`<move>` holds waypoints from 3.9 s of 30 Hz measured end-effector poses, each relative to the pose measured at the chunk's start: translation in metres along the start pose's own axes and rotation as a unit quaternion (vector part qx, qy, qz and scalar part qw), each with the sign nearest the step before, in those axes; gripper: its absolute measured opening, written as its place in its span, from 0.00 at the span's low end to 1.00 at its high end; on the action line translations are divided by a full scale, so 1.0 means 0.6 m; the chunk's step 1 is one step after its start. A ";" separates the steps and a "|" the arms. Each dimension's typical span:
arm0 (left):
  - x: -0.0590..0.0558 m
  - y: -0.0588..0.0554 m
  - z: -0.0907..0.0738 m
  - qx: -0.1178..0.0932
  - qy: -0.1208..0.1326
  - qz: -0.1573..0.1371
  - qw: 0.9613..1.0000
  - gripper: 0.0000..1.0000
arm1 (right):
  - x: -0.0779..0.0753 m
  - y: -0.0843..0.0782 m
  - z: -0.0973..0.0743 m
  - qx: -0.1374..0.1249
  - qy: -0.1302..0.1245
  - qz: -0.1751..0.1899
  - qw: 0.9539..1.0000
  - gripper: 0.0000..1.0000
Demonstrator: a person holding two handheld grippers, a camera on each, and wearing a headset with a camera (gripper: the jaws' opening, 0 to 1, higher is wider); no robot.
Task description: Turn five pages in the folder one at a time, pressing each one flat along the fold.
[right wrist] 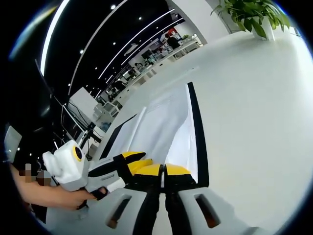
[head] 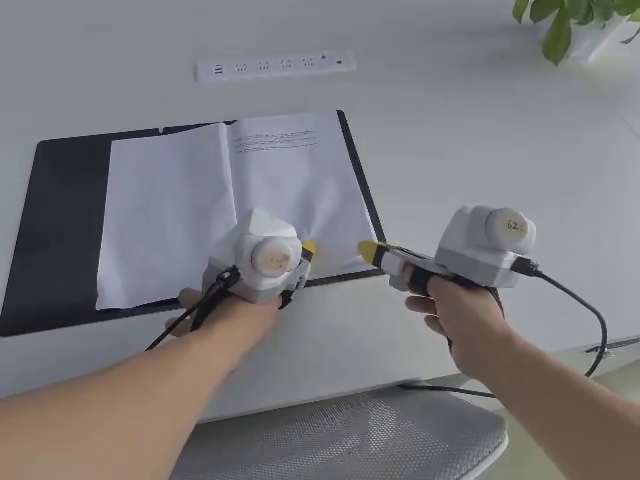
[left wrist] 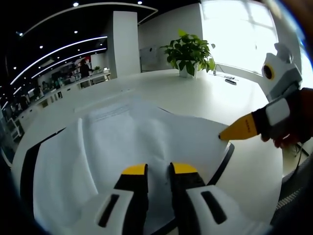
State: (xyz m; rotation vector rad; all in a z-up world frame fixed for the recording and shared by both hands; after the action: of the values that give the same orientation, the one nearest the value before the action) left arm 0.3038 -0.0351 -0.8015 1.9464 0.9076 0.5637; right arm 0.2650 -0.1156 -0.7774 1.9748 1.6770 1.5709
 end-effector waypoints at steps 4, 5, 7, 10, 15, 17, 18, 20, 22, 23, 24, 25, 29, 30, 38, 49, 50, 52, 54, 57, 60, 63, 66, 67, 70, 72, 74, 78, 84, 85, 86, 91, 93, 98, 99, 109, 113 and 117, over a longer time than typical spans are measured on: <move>0.001 0.000 0.001 0.002 0.000 -0.002 1.000 0.16 | 0.008 0.005 0.000 -0.008 0.005 0.000 1.000 0.00; 0.001 0.001 0.000 0.002 -0.001 -0.003 1.000 0.16 | 0.012 0.006 0.000 -0.010 0.007 -0.001 1.000 0.00; 0.000 0.001 0.000 0.002 -0.001 -0.006 1.000 0.16 | 0.016 0.009 0.000 -0.013 0.009 -0.006 1.000 0.00; 0.000 0.002 0.000 0.001 0.000 -0.018 1.000 0.16 | 0.024 0.014 0.001 -0.017 0.014 -0.011 1.000 0.00; 0.000 0.001 -0.013 0.012 -0.011 -0.026 1.000 0.14 | 0.046 0.026 0.002 -0.024 0.027 -0.022 0.999 0.00; 0.001 0.000 -0.020 0.020 -0.015 -0.030 0.999 0.15 | 0.057 0.028 0.001 -0.027 0.032 -0.023 0.999 0.00; 0.002 0.000 -0.026 0.024 -0.014 -0.029 0.999 0.15 | 0.062 0.030 0.001 -0.029 0.036 -0.023 0.999 0.00; 0.003 -0.006 -0.034 0.037 -0.021 -0.017 0.999 0.16 | 0.074 0.031 0.002 -0.029 0.040 -0.029 0.998 0.00; 0.007 -0.001 -0.045 0.033 -0.019 -0.019 0.999 0.17 | 0.088 0.032 0.002 -0.029 0.049 -0.035 0.998 0.00; 0.011 0.003 -0.050 0.029 -0.017 -0.019 0.999 0.18 | 0.097 0.034 0.001 -0.030 0.054 -0.039 0.997 0.00; 0.017 0.008 -0.058 0.026 -0.014 -0.025 0.999 0.18 | 0.103 0.035 0.001 -0.031 0.057 -0.043 0.997 0.00; 0.021 0.012 -0.063 0.024 -0.013 -0.031 0.999 0.18 | 0.110 0.036 0.001 -0.032 0.061 -0.048 0.996 0.00; 0.043 0.034 -0.093 0.005 -0.003 -0.043 0.999 0.20 | 0.143 0.039 0.002 -0.033 0.079 -0.063 0.994 0.00; 0.049 0.037 -0.099 0.003 0.000 -0.048 0.999 0.21 | 0.150 0.039 0.004 -0.033 0.083 -0.066 0.994 0.00; 0.102 0.059 -0.183 -0.019 0.026 -0.078 0.996 0.24 | 0.232 0.035 0.019 -0.031 0.126 -0.083 0.988 0.00; 0.172 0.048 -0.298 -0.024 0.059 -0.094 0.994 0.27 | 0.326 0.005 0.065 -0.009 0.163 -0.110 0.980 0.00; 0.176 0.048 -0.307 -0.027 0.061 -0.094 0.993 0.27 | 0.331 0.001 0.069 -0.007 0.164 -0.112 0.980 0.00; 0.187 0.045 -0.326 -0.028 0.068 -0.090 0.993 0.27 | 0.342 -0.008 0.080 -0.002 0.168 -0.113 0.979 0.00; 0.202 0.038 -0.341 -0.029 0.075 -0.090 0.993 0.27 | 0.354 -0.021 0.091 0.008 0.171 -0.120 0.978 0.00; 0.220 0.029 -0.365 -0.028 0.083 -0.091 0.992 0.26 | 0.365 -0.040 0.112 0.021 0.171 -0.130 0.977 0.00; 0.233 0.016 -0.379 -0.025 0.088 -0.092 0.992 0.26 | 0.375 -0.055 0.126 0.030 0.171 -0.128 0.976 0.00; 0.240 0.003 -0.392 -0.022 0.090 -0.094 0.991 0.26 | 0.385 -0.070 0.143 0.041 0.173 -0.134 0.975 0.00; 0.245 -0.014 -0.402 -0.014 0.089 -0.092 0.992 0.26 | 0.397 -0.086 0.160 0.054 0.175 -0.136 0.974 0.00; 0.246 -0.018 -0.404 -0.011 0.089 -0.092 0.992 0.26 | 0.400 -0.091 0.165 0.059 0.175 -0.136 0.973 0.00; 0.252 -0.037 -0.412 -0.003 0.087 -0.093 0.992 0.26 | 0.405 -0.115 0.186 0.079 0.174 -0.145 0.971 0.00; 0.256 -0.047 -0.415 0.003 0.087 -0.091 0.992 0.26 | 0.408 -0.128 0.197 0.089 0.173 -0.144 0.970 0.00; 0.259 -0.056 -0.417 0.008 0.085 -0.093 0.992 0.25 | 0.406 -0.140 0.208 0.099 0.167 -0.149 0.970 0.00; 0.262 -0.069 -0.420 0.014 0.084 -0.097 0.992 0.24 | 0.408 -0.156 0.223 0.111 0.164 -0.140 0.970 0.00; 0.270 -0.091 -0.417 0.023 0.081 -0.105 0.991 0.22 | 0.401 -0.187 0.252 0.145 0.150 -0.138 0.968 0.00; 0.271 -0.093 -0.417 0.024 0.081 -0.105 0.991 0.21 | 0.400 -0.190 0.255 0.146 0.149 -0.134 0.969 0.00; 0.274 -0.095 -0.416 0.025 0.081 -0.108 0.990 0.21 | 0.401 -0.196 0.258 0.154 0.147 -0.124 0.969 0.00; 0.279 -0.107 -0.416 0.030 0.083 -0.116 0.989 0.21 | 0.398 -0.208 0.271 0.164 0.147 -0.119 0.968 0.00; 0.279 -0.112 -0.415 0.032 0.083 -0.120 0.989 0.21 | 0.394 -0.214 0.275 0.171 0.144 -0.118 0.968 0.00; 0.278 -0.120 -0.409 0.038 0.081 -0.122 0.988 0.20 | 0.394 -0.219 0.279 0.172 0.157 -0.104 0.967 0.08; 0.278 -0.121 -0.406 0.040 0.080 -0.123 0.988 0.20 | 0.397 -0.220 0.279 0.172 0.162 -0.099 0.967 0.10; 0.272 -0.117 -0.361 0.034 0.062 -0.121 0.990 0.17 | 0.403 -0.183 0.251 0.153 0.200 -0.072 0.965 0.10; 0.269 -0.118 -0.329 0.031 0.052 -0.116 0.991 0.14 | 0.391 -0.155 0.244 0.144 0.204 -0.061 0.966 0.07; 0.264 -0.125 -0.299 0.036 0.046 -0.109 0.992 0.14 | 0.374 -0.130 0.242 0.136 0.204 -0.054 0.968 0.05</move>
State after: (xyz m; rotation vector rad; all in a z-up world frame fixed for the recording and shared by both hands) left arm 0.2528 0.2087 -0.7716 1.8665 1.1973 0.5011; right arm 0.2872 0.1609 -0.7566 1.7091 2.2187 1.8928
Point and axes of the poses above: the centre of the closed fingertips' face, and the gripper's own axes: z roughly forward along the fingers, x roughly to its left, y roughly out of its top, the point moved 1 cm from there along -z, roughly backward along the fingers, and after that the axes turned 1 degree about z, right-handed, at the moved point
